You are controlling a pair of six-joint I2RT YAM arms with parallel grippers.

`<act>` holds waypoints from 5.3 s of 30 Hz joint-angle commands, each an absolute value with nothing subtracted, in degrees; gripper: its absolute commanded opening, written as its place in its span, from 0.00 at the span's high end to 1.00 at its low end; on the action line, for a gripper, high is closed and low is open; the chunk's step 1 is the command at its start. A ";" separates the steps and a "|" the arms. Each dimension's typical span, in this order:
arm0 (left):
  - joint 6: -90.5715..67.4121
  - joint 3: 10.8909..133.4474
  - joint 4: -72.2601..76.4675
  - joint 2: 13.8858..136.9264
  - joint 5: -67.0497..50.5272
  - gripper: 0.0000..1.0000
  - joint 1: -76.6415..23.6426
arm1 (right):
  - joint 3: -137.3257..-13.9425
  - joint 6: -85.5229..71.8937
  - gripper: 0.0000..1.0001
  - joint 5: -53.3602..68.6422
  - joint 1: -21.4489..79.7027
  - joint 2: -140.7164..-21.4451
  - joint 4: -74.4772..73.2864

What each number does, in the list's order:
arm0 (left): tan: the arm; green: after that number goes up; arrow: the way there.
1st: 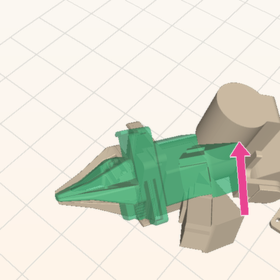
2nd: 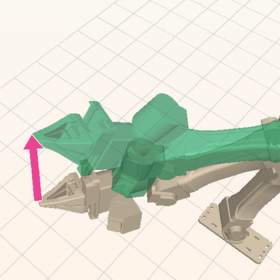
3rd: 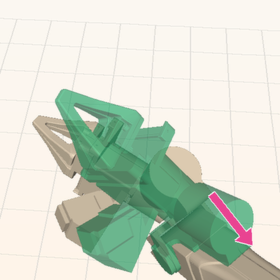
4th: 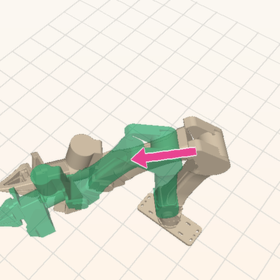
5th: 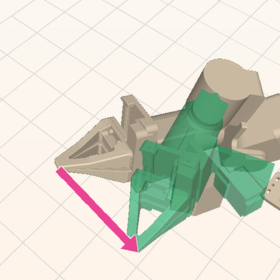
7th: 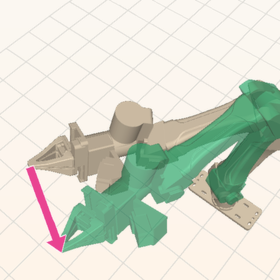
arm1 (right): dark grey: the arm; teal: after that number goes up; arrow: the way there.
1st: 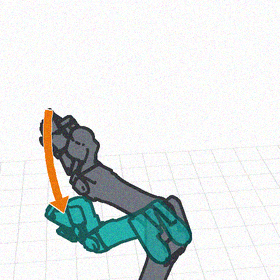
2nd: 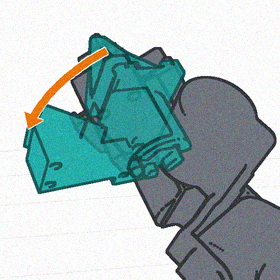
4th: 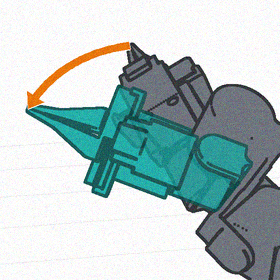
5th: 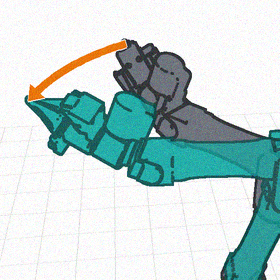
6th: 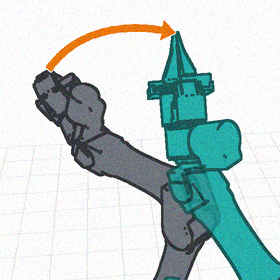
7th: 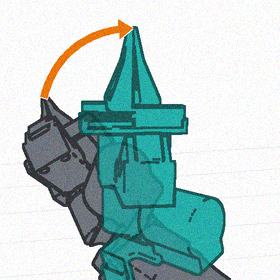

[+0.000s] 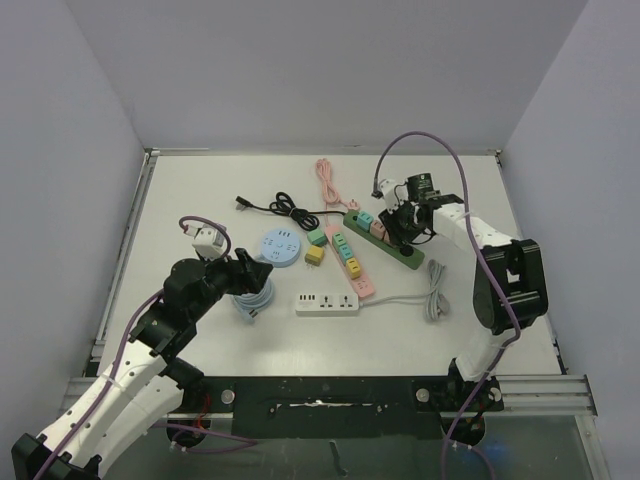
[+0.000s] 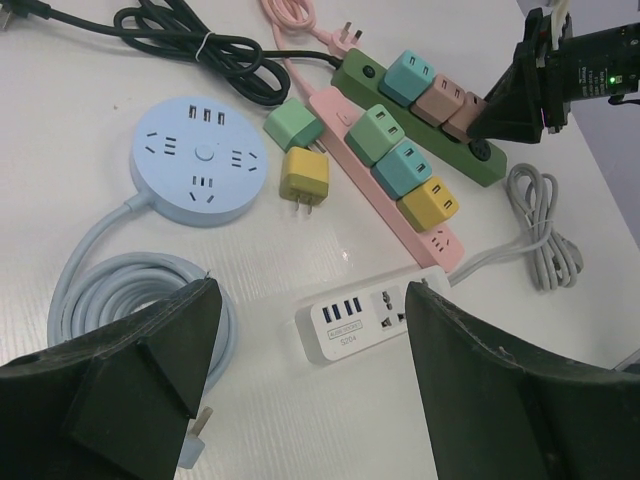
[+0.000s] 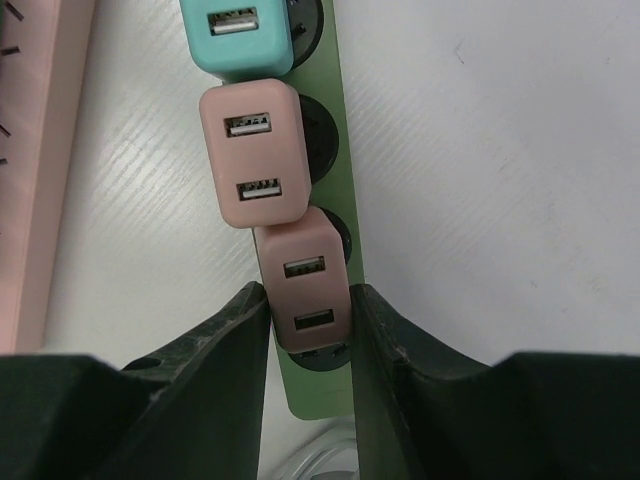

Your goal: Insert the plug

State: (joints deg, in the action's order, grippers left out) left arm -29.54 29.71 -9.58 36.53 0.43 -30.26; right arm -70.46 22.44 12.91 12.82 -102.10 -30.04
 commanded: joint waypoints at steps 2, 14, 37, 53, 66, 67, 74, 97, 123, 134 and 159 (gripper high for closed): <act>-29.27 30.23 -6.70 36.02 1.64 0.27 -29.97 | -64.23 26.10 1.00 -4.26 15.36 -114.46 -22.72; -28.59 30.97 -6.56 38.47 2.26 0.27 -29.97 | -61.66 23.13 1.00 -4.58 18.46 -112.22 -15.50; -28.56 31.85 -8.55 39.95 3.05 0.17 -29.88 | -64.40 16.48 0.65 15.28 14.13 -96.67 -16.56; -28.17 32.28 -8.42 41.92 -0.58 0.18 -29.88 | -67.81 27.78 1.00 5.80 10.66 -115.55 -32.44; -27.14 36.19 -8.72 48.01 -0.37 0.18 -29.97 | -68.24 18.46 0.67 14.12 11.17 -93.90 -24.18; -26.61 37.28 -9.15 49.18 -0.64 0.18 -30.05 | -68.47 17.21 0.61 15.44 10.78 -91.29 -23.47; -26.48 42.20 -5.89 58.32 -1.11 0.18 -32.20 | -63.24 8.91 0.47 15.20 10.07 -80.15 -15.70; -25.93 68.07 -12.80 99.91 10.23 0.32 -41.53 | -42.96 -23.29 0.49 14.55 10.83 -61.67 -11.59; -17.37 72.17 -12.17 106.71 1.51 0.71 -39.27 | -43.81 -23.49 0.44 22.39 10.79 -62.60 -14.68; -9.86 53.28 13.18 86.49 -5.91 0.72 -42.84 | -42.82 -32.76 0.43 38.40 12.90 -58.40 -13.09; 11.32 44.91 31.16 84.08 -26.63 0.71 -47.15 | -46.54 -36.69 0.50 37.48 19.70 -69.25 -7.93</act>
